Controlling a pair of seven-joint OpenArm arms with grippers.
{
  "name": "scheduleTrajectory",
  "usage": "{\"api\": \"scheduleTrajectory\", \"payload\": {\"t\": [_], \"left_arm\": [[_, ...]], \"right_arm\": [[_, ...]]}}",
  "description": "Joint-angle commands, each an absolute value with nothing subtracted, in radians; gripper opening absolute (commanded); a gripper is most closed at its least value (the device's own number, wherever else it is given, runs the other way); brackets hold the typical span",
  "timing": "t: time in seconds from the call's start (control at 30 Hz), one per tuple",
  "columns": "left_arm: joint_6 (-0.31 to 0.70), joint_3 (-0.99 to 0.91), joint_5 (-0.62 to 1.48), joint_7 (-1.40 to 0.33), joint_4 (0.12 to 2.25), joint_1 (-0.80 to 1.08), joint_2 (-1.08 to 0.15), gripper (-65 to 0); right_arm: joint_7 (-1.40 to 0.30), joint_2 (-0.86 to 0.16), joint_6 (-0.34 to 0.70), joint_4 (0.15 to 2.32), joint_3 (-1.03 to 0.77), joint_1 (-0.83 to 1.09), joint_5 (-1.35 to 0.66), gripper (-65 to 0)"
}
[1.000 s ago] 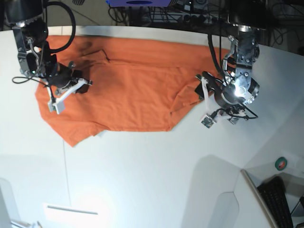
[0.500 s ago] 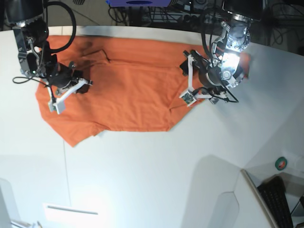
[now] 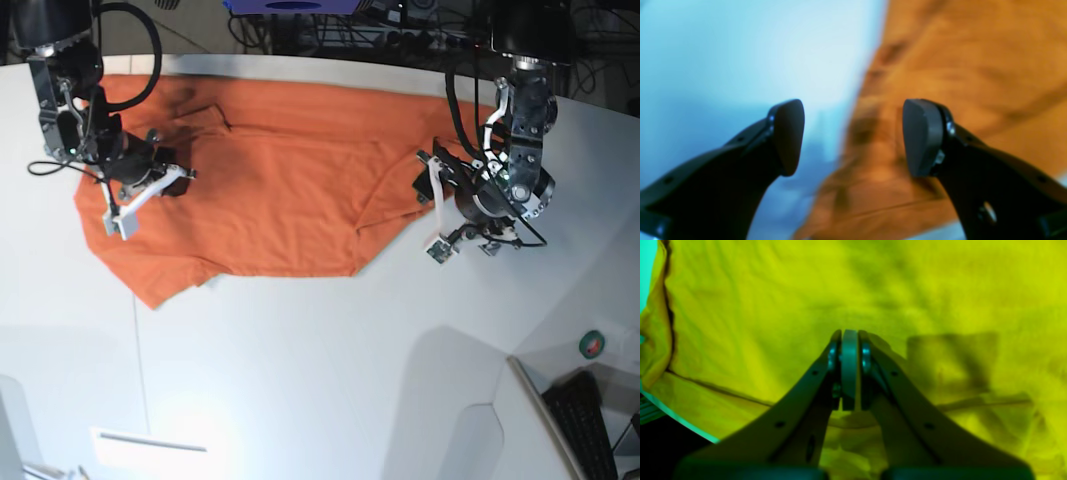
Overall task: Layout the t-shirt on the table in an organized manner, then fold the t-shirt properly
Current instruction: 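Move the right gripper to the shirt hem corner and grasp it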
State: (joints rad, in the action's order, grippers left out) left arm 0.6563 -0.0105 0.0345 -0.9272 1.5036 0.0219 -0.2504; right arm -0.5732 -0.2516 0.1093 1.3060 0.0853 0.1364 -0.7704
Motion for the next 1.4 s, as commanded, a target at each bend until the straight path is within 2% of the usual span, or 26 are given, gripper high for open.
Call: {"api": "scheduleTrajectory", "payload": {"t": [0.0,0.23,0.5,0.7,0.77,0.83,0.9,1.1,1.3,1.37], "left_arm": [[0.667,-0.016,0.074,-0.947,1.484,-0.015,-0.282,-21.1],[0.680,-0.016,0.354,-0.967,1.359,-0.081,-0.364,-21.1],[0.685,-0.013,0.374,-0.967,1.254,-0.133,-0.354,-21.2],[0.685,0.071,0.377,-0.964,1.198,-0.156,-0.346,-21.4],[0.685,0.065,0.377,-0.964,1.196,-0.159,-0.328,-26.2],[0.685,0.068,0.377,-0.964,1.194,-0.160,-0.323,-35.9],[0.685,0.070,0.377,-0.964,1.196,-0.162,-0.323,-42.3],[0.685,0.064,0.377,-0.966,1.202,-0.162,-0.321,-46.7],[0.685,0.062,0.377,-0.967,1.204,-0.162,-0.321,-56.9],[0.684,0.062,0.377,-0.967,1.204,-0.162,-0.323,-62.9]], "right_arm": [[-0.559,-0.260,0.116,1.320,0.079,0.127,-0.780,-65.0],[-0.559,-0.260,0.116,1.320,0.079,0.127,-0.780,-65.0],[-0.559,-0.260,0.116,1.320,0.079,0.127,-0.780,-65.0],[-0.559,-0.260,0.116,1.320,0.079,0.127,-0.780,-65.0],[-0.559,-0.260,0.116,1.320,0.079,0.127,-0.780,-65.0],[-0.559,-0.260,0.116,1.320,0.079,0.127,-0.780,-65.0],[-0.559,-0.260,0.116,1.320,0.079,0.127,-0.780,-65.0],[-0.559,-0.260,0.116,1.320,0.079,0.128,-0.780,-65.0],[-0.559,-0.260,0.116,1.320,0.079,0.128,-0.780,-65.0],[-0.559,-0.260,0.116,1.320,0.079,0.128,-0.780,-65.0]]}}
